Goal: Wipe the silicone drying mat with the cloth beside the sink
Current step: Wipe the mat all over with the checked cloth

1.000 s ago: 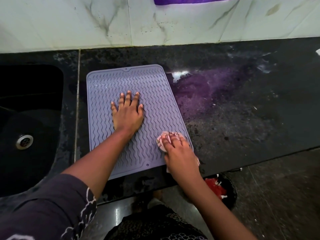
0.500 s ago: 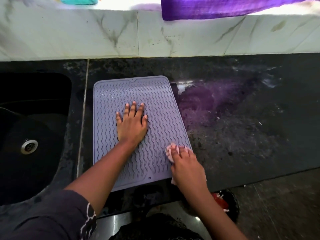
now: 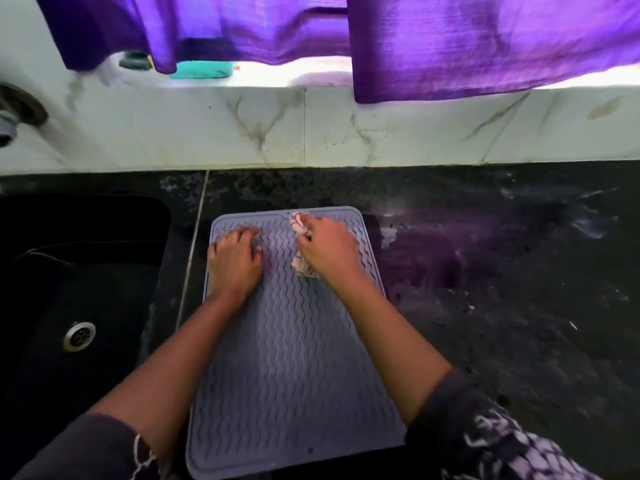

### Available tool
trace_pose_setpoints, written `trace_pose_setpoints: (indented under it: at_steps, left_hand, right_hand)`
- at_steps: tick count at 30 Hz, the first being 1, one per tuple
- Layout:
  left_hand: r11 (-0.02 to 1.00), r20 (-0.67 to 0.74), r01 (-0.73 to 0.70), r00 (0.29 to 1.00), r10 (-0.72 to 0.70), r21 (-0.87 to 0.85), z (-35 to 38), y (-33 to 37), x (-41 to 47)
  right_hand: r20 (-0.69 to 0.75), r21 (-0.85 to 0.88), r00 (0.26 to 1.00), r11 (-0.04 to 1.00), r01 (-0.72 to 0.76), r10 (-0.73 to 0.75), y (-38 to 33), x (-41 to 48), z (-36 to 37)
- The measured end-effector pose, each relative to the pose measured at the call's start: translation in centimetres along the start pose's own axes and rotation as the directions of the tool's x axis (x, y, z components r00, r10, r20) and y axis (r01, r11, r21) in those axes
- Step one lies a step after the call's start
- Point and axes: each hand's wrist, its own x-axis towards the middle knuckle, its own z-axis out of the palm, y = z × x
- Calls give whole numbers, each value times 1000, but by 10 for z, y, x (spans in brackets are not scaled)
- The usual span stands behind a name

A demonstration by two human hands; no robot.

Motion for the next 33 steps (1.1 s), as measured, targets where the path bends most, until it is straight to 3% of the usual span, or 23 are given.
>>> trace_pose_setpoints:
  at_steps: [3,11,15,19,23,27,33]
  left_hand:
    - [998,72,16,997,-20,60,8,-14,15]
    - [994,82,4,997,-13,111,23,-22,18]
    - [994,73,3,997,-11,107,23,-19,15]
    - [995,79,1,997,-8,96,23,-21,18]
    - [996,85,-5,996,-2,84,22,-21,17]
    - [996,86,-5,996,-3,86,22,-21,17]
    - [996,89,-5,996,-4,93,22,-21,18]
  right_hand:
    - [71,-145,995,986,80,-70,1,30,39]
    - [34,-103,991,986,133,-130,11,38,60]
    - [15,-106,989,983,149,-149,16,-10,57]
    - [72,-132,989,982,138,-129,10,-20,55]
    - [-20,-6,999,1000,28,-28,2,17,45]
    - [88,-133,996,990,34,-23,3,38,51]
    - [61,-129,994,987,93,-86,9,-38,51]
